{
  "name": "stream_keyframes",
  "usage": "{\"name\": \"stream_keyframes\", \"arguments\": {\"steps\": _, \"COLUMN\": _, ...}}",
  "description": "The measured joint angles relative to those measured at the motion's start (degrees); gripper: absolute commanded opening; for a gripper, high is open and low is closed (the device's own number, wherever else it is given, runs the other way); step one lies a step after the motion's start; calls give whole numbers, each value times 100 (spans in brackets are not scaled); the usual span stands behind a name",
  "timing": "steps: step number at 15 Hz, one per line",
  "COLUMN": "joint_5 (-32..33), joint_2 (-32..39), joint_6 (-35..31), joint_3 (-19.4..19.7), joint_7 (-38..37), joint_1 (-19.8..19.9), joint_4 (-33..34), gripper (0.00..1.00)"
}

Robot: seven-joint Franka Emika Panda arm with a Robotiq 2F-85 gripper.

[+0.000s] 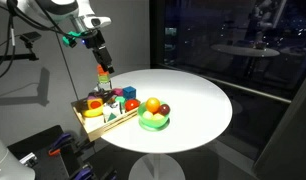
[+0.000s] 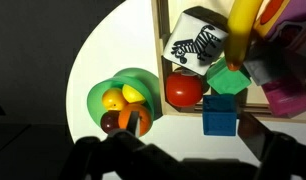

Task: Move the orange block from atop the light green block to the tray

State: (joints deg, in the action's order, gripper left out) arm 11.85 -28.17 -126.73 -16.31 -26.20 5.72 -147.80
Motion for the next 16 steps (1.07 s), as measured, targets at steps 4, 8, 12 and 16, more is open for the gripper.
{"name": "stream_keyframes", "arguments": {"steps": 4, "joint_5": 0, "joint_2": 0, "joint_6": 0, "joint_3": 0, "joint_7": 0, "joint_1": 0, "joint_4": 0, "gripper": 100}}
{"name": "stream_keyframes", "arguments": {"steps": 8, "joint_5": 0, "joint_2": 8, "joint_6": 0, "joint_3": 45, "joint_7": 0, "joint_1": -68, "joint_4": 0, "gripper": 100}}
{"name": "stream_keyframes", "arguments": {"steps": 12, "joint_5": 0, "joint_2": 41, "joint_6": -19, "joint_3": 105, "joint_7": 0, "joint_1": -216, "joint_4": 31, "gripper": 100}}
{"name": "stream_keyframes", "arguments": {"steps": 16, "joint_5": -33, "joint_2": 123, "joint_6": -157, "joint_3": 199, "joint_7": 69, "joint_1": -453, "joint_4": 129, "gripper": 100}}
